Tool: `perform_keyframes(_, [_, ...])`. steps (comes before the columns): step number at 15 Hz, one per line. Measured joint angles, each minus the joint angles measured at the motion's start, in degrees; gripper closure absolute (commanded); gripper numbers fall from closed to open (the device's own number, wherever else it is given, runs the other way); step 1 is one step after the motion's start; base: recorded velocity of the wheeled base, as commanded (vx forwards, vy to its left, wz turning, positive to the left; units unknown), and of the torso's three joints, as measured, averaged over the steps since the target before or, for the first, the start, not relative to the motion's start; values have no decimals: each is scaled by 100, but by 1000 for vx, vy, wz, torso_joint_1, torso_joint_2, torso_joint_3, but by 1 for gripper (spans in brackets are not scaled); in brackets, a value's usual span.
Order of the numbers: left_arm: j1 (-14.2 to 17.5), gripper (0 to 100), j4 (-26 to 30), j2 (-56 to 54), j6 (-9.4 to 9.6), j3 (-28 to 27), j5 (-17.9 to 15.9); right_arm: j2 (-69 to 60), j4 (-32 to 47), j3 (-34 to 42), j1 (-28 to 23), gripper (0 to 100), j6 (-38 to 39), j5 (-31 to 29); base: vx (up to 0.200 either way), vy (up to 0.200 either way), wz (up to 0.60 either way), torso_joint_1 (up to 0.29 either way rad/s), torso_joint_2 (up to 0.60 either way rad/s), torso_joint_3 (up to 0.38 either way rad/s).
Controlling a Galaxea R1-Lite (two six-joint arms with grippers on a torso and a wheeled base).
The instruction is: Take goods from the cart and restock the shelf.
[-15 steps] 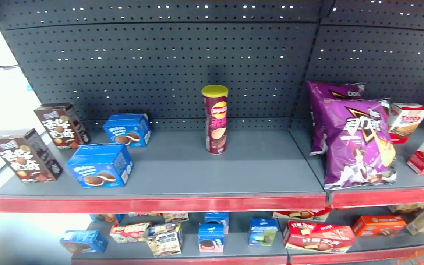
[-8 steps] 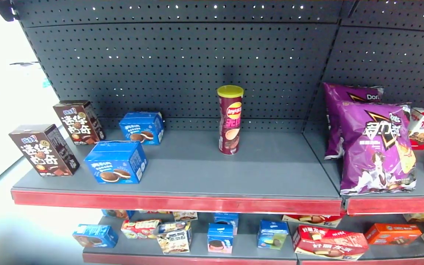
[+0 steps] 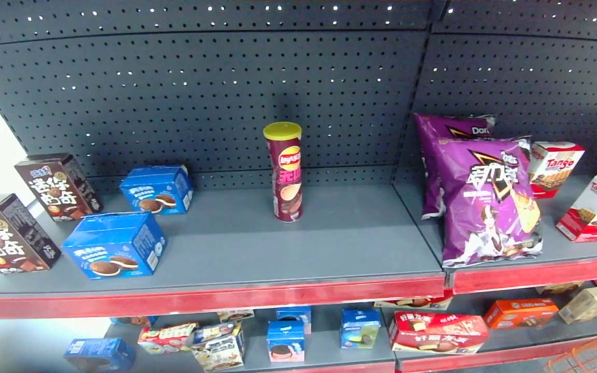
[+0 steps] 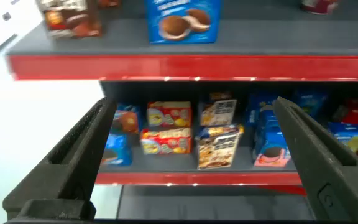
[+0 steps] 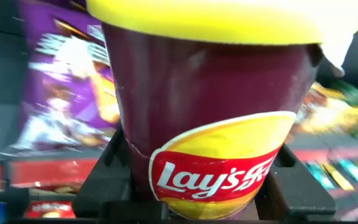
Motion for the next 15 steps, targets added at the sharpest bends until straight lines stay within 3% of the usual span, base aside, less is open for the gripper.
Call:
perform_keyframes(2, [0,0,0,0,13,0,-4,-13,-6,15,-2,100,0,11,0,0,0,0,0,0])
perform_keyframes(7, [-5,0,-6,-2,6,0,-2,-52,-20,87,4,100,-2,30,0,-200,0,2,3,1])
perform_keyframes(15, [2,0,-9,0,-18,0,5,-146,6,130,9,100,-5,28,0,25,0,0,0,0])
